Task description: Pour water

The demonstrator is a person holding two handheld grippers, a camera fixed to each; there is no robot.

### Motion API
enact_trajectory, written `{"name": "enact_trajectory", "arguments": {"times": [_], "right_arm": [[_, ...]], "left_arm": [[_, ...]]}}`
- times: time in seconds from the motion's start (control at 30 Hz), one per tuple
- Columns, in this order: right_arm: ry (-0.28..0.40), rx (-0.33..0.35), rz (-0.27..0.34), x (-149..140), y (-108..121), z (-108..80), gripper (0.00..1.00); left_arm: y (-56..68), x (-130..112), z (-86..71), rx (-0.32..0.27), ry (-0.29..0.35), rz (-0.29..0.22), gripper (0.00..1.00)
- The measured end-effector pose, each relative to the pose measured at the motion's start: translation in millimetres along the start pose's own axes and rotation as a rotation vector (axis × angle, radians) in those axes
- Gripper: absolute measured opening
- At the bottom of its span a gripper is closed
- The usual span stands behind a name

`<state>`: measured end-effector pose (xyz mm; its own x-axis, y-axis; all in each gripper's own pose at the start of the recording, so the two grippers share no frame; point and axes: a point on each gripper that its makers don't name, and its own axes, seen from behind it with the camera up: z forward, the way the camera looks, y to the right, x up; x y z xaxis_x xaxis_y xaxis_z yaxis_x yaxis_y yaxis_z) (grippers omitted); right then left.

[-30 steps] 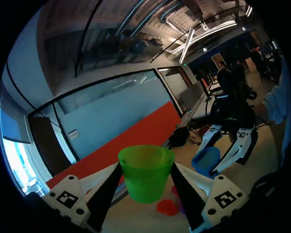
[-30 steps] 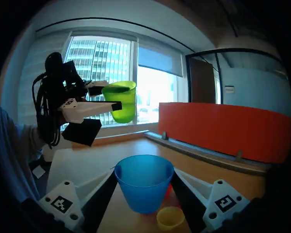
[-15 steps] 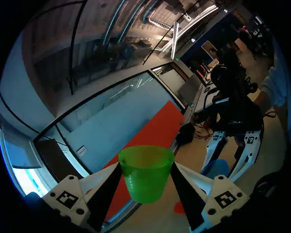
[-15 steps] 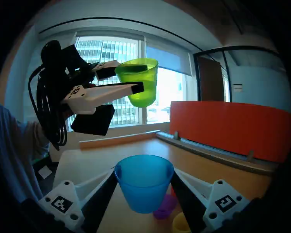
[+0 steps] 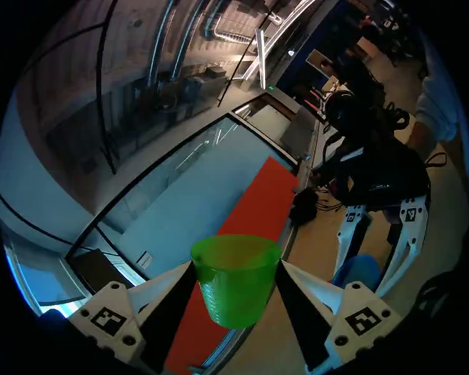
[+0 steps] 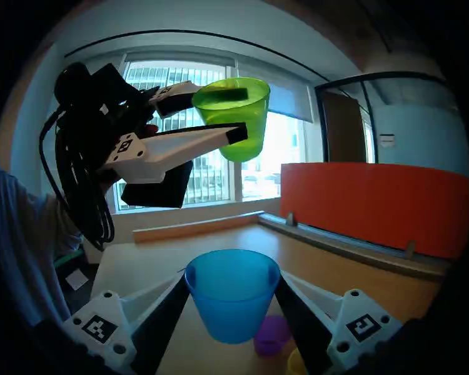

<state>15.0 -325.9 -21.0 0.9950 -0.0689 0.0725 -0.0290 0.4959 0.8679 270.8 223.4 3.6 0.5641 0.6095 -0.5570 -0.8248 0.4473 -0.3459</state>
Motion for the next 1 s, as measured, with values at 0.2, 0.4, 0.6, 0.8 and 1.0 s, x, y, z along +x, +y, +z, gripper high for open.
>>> {"name": "enact_trajectory", "arguments": {"times": [0.2, 0.4, 0.6, 0.8, 1.0], "right_arm": [[0.006, -0.001, 0.001, 3.0, 1.0, -3.5, 0.92], [0.007, 0.004, 0.000, 3.6, 0.6, -5.9, 0.91], [0.009, 0.004, -0.005, 4.5, 1.3, -7.3, 0.91], [0.013, 0.002, -0.006, 6.4, 3.4, -9.0, 0.91], [0.014, 0.004, -0.011, 7.0, 3.4, -9.5, 0.91]], "left_arm": [[-1.7, 1.7, 1.4, 0.002, 0.000, 0.049, 0.85], [-2.0, 1.5, 3.3, 0.011, -0.009, 0.098, 0.85], [-2.6, 2.8, 4.2, 0.014, -0.013, 0.125, 0.85], [-3.8, 7.4, 5.5, 0.017, -0.009, 0.161, 0.85], [-7.1, 11.6, 7.5, 0.027, -0.010, 0.203, 0.85]]}}
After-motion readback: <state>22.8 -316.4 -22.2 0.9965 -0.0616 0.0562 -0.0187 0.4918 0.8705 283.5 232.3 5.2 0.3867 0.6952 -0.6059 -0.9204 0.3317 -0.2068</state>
